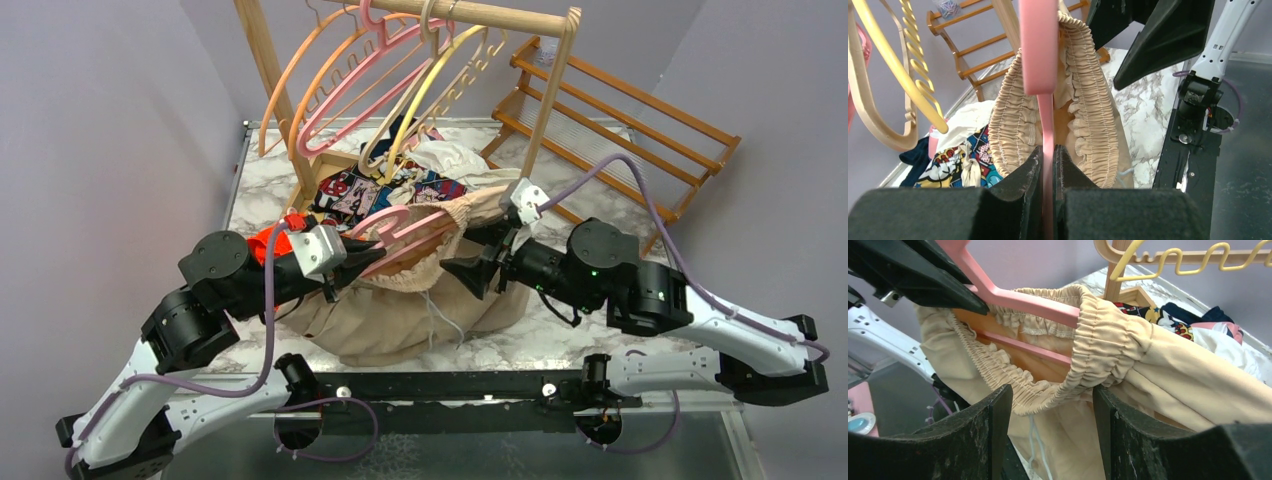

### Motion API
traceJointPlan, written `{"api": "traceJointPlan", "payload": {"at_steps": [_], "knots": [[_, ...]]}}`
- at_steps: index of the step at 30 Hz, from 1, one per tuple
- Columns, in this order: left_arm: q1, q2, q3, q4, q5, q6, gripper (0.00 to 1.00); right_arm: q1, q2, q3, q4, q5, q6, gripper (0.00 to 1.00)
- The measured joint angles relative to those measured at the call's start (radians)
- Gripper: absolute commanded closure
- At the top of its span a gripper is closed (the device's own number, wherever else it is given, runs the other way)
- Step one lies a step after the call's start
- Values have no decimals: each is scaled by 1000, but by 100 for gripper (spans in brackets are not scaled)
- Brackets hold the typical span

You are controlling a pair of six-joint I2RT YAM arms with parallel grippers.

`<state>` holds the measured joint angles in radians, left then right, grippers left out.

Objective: Place the shorts on the hanger
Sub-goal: Hang the shorts on the hanger.

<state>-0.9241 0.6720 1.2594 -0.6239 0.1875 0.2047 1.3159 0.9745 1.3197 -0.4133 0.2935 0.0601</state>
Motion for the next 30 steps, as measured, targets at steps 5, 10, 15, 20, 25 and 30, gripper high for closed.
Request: {"api": "traceJointPlan", "payload": {"at_steps": [5, 10, 15, 20, 25, 30], "knots": [[0, 30, 22, -7, 3, 3, 100, 0, 28, 23, 0, 38, 12, 56], [0, 40, 32, -7, 9, 6, 100, 0, 24, 63, -2, 87, 23, 69], [0, 43, 41, -7, 21, 7, 100, 0, 30, 98, -25, 153, 42, 73], [0, 51, 42, -7, 32, 7, 100, 0, 47, 116, -53, 190, 53, 84], [0, 56, 42, -7, 45, 6, 100, 0, 75, 146, -61, 193, 53, 99], [0, 57, 45, -7, 65, 6, 100, 0, 93, 186, -61, 192, 50, 99]]}}
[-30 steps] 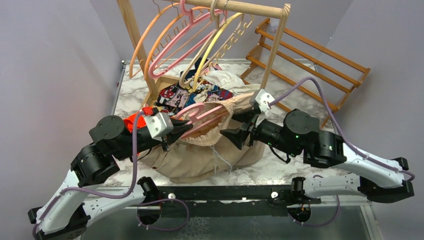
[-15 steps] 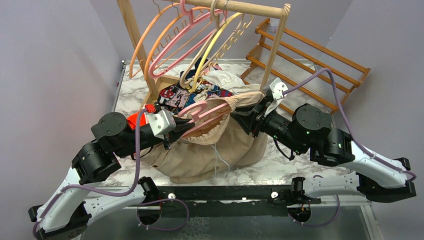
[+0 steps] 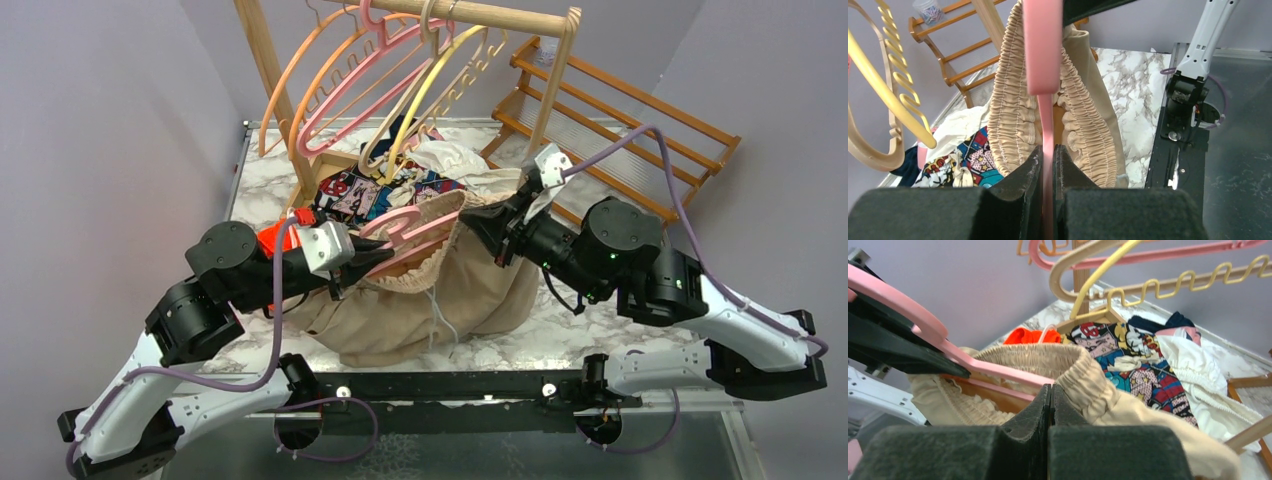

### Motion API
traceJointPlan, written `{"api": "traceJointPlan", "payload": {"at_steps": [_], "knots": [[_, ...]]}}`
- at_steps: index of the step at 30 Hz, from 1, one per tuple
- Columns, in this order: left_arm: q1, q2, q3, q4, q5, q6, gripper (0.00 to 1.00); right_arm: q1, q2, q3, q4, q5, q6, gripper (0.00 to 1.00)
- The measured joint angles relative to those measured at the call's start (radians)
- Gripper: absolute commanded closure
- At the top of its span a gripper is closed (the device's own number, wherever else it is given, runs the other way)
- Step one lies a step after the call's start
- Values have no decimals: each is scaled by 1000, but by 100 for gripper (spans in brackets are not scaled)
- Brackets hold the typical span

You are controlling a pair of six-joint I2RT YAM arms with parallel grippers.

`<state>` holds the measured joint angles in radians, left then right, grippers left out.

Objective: Place the shorts on the hanger
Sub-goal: Hang the shorts on the hanger.

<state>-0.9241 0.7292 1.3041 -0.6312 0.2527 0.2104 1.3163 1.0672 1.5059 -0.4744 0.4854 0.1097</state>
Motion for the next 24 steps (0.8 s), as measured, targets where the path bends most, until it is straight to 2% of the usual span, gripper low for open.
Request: {"api": "traceJointPlan", "payload": {"at_steps": [3, 4, 6, 7, 8, 10, 16, 24], "knots": [[1, 10, 27, -6, 21, -3, 100, 0, 4, 42, 3, -23, -7, 99], [1, 17, 45, -8, 37, -6, 100, 0, 3, 56, 3, -40, -10, 95], [1, 26, 79, -9, 64, -11, 100, 0, -3, 79, 5, -100, -19, 63], [1, 31, 97, -9, 79, -13, 100, 0, -10, 86, 5, -142, -26, 51], [1, 34, 111, -11, 92, -16, 100, 0, -17, 93, 2, -187, -30, 45], [2, 39, 134, -21, 115, -17, 100, 1, -34, 106, -8, -285, -53, 39], [2, 57, 182, -61, 204, -11, 100, 5, -86, 206, -113, -481, -111, 37], [2, 125, 132, -89, 338, -10, 100, 5, -94, 286, -179, -554, -169, 40]]}}
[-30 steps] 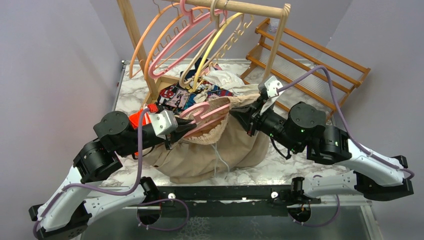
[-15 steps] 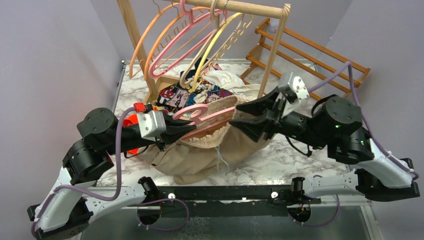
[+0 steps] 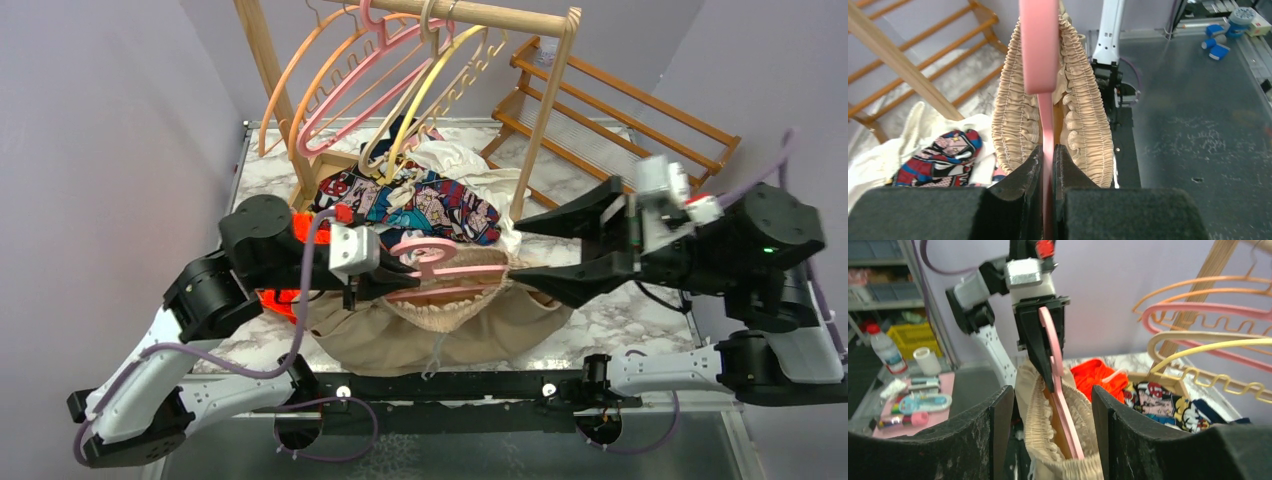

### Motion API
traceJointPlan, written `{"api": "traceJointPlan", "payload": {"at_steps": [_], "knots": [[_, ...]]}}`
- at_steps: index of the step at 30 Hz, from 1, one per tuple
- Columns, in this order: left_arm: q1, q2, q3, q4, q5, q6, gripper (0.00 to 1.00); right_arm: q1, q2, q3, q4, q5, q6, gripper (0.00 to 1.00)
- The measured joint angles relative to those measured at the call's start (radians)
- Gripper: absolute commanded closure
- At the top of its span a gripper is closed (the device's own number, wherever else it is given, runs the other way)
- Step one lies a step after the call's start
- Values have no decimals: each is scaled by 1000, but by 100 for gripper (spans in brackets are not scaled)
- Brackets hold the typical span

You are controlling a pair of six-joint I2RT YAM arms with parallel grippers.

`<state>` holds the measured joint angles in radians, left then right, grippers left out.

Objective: Place the shorts on the hanger
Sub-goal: Hang the shorts on the hanger.

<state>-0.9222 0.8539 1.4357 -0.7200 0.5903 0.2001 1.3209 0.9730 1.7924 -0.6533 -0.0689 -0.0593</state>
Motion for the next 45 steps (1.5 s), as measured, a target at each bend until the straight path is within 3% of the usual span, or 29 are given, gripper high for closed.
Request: {"api": "traceJointPlan", "payload": {"at_steps": [9, 13, 28, 30, 36, 45], "knots": [[0, 89, 0, -13, 56, 4, 100, 0, 190, 0, -169, -67, -64, 42], [0, 79, 0, -12, 61, 6, 100, 0, 203, -2, -217, -78, -83, 45], [0, 79, 0, -29, 90, 6, 100, 0, 195, -79, -188, -78, -134, 73], [0, 80, 0, -32, 95, 6, 100, -1, 193, -89, -177, -77, -134, 72], [3, 80, 0, -32, 98, 6, 100, -1, 178, -122, -142, -69, -132, 59], [4, 60, -21, -7, 102, 2, 100, -1, 160, -208, -116, -24, -132, 59]]}}
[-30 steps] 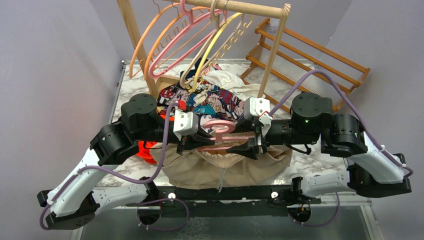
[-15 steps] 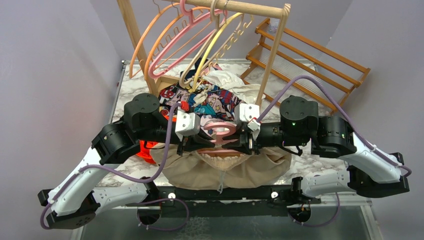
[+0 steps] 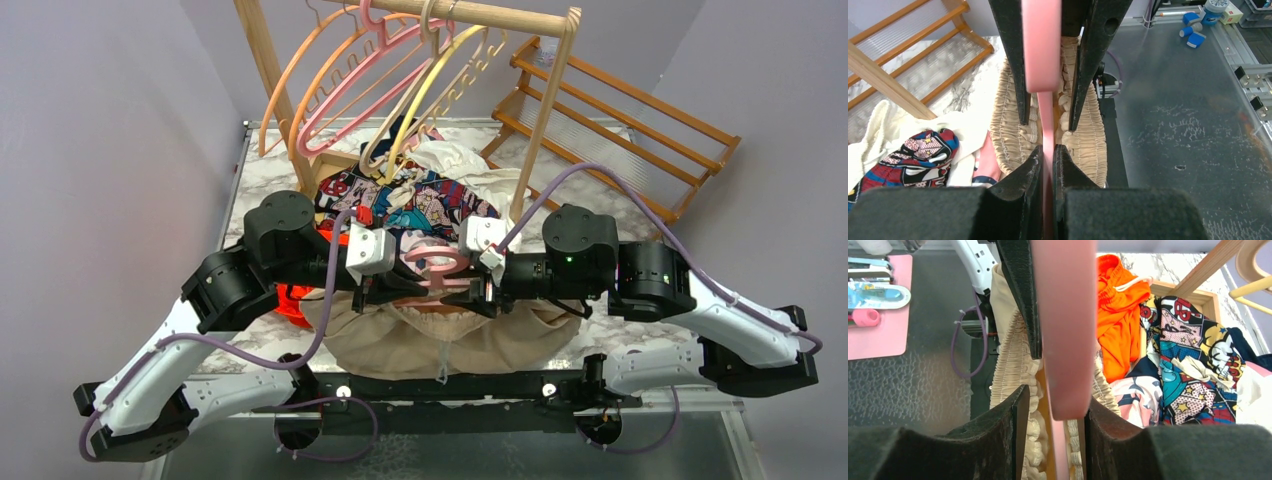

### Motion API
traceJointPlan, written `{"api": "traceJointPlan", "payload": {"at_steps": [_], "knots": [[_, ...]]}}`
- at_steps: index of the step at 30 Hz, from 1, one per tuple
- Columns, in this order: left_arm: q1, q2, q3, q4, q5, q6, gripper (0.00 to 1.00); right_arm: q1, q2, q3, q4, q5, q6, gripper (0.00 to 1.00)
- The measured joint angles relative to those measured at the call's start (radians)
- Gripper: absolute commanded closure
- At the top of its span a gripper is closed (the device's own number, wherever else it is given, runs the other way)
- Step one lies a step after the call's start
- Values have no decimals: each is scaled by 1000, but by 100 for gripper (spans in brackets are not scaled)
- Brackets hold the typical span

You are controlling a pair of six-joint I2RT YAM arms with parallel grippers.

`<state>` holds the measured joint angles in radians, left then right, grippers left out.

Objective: Place the shorts on the hanger
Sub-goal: Hang the shorts on the hanger.

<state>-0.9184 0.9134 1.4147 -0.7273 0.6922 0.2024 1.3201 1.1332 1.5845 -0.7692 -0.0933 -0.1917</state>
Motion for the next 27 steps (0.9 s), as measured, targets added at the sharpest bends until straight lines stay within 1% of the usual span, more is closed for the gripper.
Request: {"api": "traceJointPlan", "payload": {"at_steps": [3, 4, 6, 8, 9, 11, 12, 14, 15, 18, 19, 21, 23, 25, 27], "knots": [[0, -13, -24, 4, 0, -3, 100, 0, -6, -23, 9, 11, 0, 72], [0, -16, -29, 5, 0, -4, 100, 0, -7, -27, 10, 12, 0, 79], [0, -20, -35, 8, 0, -7, 100, 0, -8, -28, 11, 12, 6, 97], [0, -22, -36, 13, 1, -7, 100, 0, -7, -28, 13, 2, 10, 99], [0, -23, -36, 13, 5, -8, 86, 0, -8, -28, 13, 0, 14, 99], [0, -24, -36, 13, 5, -11, 43, 0, -10, -28, 13, -5, 20, 99], [0, -24, -35, 16, 1, -8, 29, 0, -12, -28, 14, -5, 22, 99], [0, -24, -21, 38, -21, -16, 6, 0, -15, -26, 13, -5, 27, 99], [0, -23, -4, 41, -37, -17, 2, 0, -15, -16, 8, -3, 27, 99], [0, -22, 115, 48, -80, -12, 1, 0, 0, 94, -51, -3, 32, 99], [0, -21, 190, 55, -92, -6, 1, 0, 8, 155, -69, -8, 34, 99], [0, -22, 304, 97, -102, 0, 1, 0, 18, 285, -72, -30, 38, 99], [0, -34, 404, 161, -106, 4, 1, 0, 9, 370, -51, -60, 42, 99], [0, -74, 451, 221, -106, 5, 1, 0, -18, 396, -15, -85, 46, 99], [0, -114, 466, 268, -107, 7, 1, 0, -53, 390, -3, -87, 46, 99]]}}
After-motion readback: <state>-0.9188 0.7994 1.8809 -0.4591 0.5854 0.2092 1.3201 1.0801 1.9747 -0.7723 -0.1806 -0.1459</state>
